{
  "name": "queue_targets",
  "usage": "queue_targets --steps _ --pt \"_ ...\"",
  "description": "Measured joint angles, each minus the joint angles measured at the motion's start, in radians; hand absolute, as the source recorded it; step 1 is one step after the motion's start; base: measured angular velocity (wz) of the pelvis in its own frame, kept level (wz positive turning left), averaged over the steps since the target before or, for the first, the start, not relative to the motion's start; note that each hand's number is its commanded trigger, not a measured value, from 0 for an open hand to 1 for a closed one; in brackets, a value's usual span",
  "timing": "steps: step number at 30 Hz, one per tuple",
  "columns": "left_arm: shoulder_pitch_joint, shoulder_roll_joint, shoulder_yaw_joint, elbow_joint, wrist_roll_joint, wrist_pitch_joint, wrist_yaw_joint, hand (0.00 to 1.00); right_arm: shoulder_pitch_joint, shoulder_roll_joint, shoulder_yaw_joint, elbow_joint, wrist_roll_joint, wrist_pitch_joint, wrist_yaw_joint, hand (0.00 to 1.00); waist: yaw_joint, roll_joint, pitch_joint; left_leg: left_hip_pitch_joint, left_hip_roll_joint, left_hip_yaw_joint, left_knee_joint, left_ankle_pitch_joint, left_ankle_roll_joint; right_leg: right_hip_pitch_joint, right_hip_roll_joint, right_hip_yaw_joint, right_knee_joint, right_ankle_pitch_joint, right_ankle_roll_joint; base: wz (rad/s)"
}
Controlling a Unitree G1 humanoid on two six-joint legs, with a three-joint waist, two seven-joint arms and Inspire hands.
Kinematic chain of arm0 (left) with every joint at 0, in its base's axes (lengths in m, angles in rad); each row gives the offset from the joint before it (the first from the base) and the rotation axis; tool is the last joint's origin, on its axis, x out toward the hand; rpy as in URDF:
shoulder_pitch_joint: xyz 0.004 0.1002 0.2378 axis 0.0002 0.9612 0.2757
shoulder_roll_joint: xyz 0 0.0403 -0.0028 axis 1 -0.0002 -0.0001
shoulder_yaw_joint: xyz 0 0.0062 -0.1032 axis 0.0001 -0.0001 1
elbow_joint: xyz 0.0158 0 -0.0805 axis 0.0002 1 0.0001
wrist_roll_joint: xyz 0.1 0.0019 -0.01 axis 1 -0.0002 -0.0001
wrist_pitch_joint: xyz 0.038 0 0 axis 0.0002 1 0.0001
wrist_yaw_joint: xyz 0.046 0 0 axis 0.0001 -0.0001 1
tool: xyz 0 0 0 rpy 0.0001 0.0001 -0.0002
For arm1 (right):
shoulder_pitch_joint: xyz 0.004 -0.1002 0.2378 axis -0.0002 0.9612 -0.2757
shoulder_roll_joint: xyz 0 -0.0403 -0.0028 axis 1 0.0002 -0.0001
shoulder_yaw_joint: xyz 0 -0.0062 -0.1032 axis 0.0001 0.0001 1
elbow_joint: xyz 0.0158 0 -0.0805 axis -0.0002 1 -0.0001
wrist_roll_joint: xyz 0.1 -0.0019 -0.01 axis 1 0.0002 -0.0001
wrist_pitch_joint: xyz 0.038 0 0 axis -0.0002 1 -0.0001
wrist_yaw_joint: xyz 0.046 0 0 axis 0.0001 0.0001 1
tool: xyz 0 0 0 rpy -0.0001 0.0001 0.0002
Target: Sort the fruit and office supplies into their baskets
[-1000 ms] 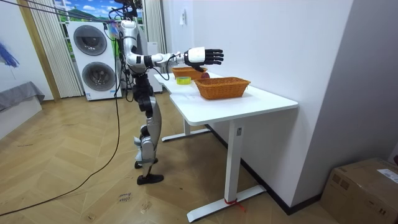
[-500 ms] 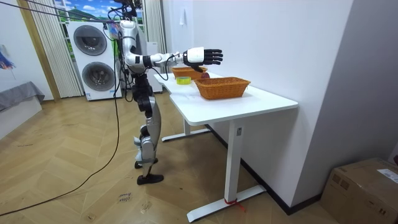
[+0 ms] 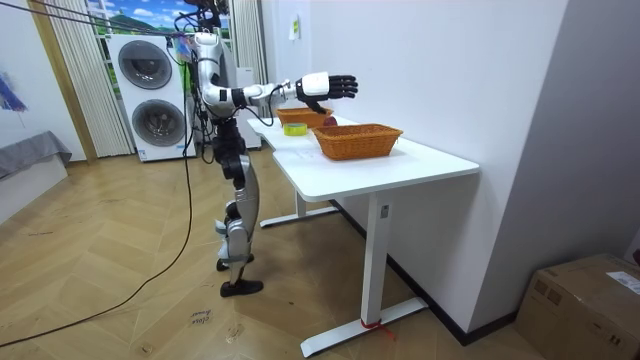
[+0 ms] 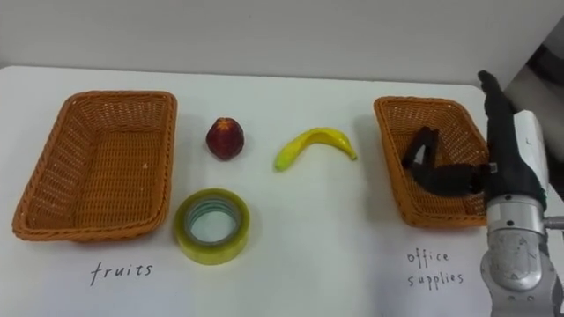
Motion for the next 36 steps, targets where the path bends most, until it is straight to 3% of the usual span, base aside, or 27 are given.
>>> queue_targets --steps 10,14,20,27,36 --pt "-0.031 -0.009 -0.035 0.018 -0.002 -0.005 0.032 0.0 -0.036 0.001 0.048 -0.042 0.004 0.0 0.01 0.0 0.017 0.008 -0.0004 -0.019 -0.001 -0.007 0.014 0.0 0.0 -0.007 0.0 -0.008 -0.002 0.0 0.0 0.02" --pt "-0.027 -0.009 -0.069 0.018 -0.002 -0.005 0.034 0.0 -0.053 0.003 0.103 -0.063 0.043 0.0 0.013 0.0 0.027 0.02 -0.0078 -0.015 0.0 -0.012 0.015 0.0 0.0 -0.003 -0.001 -0.019 0.0 0.0 0.0 0.01" --pt "-0.03 -0.009 -0.075 0.019 -0.005 -0.005 0.034 0.0 -0.053 0.011 0.158 -0.078 0.091 0.0 0.038 0.0 0.036 0.033 -0.0042 -0.017 -0.001 -0.035 0.023 0.0 0.0 0.011 -0.006 -0.048 -0.002 0.001 0.0 0.13" --pt "-0.032 -0.008 -0.116 0.02 0.001 0.002 0.034 0.0 -0.053 0.012 0.213 -0.081 0.148 0.0 0.044 0.0 0.047 0.03 -0.0037 -0.021 -0.002 -0.045 0.027 0.0 0.0 0.017 -0.013 -0.062 -0.003 0.0 0.0 0.05" --pt "-0.048 -0.008 -0.136 0.019 0.001 0.001 0.043 0.0 -0.053 0.012 0.274 -0.084 0.165 0.0 0.067 0.0 0.07 0.022 -0.0095 -0.039 -0.016 -0.072 0.038 0.003 0.006 0.012 -0.019 -0.086 -0.003 -0.001 0.003 0.07"
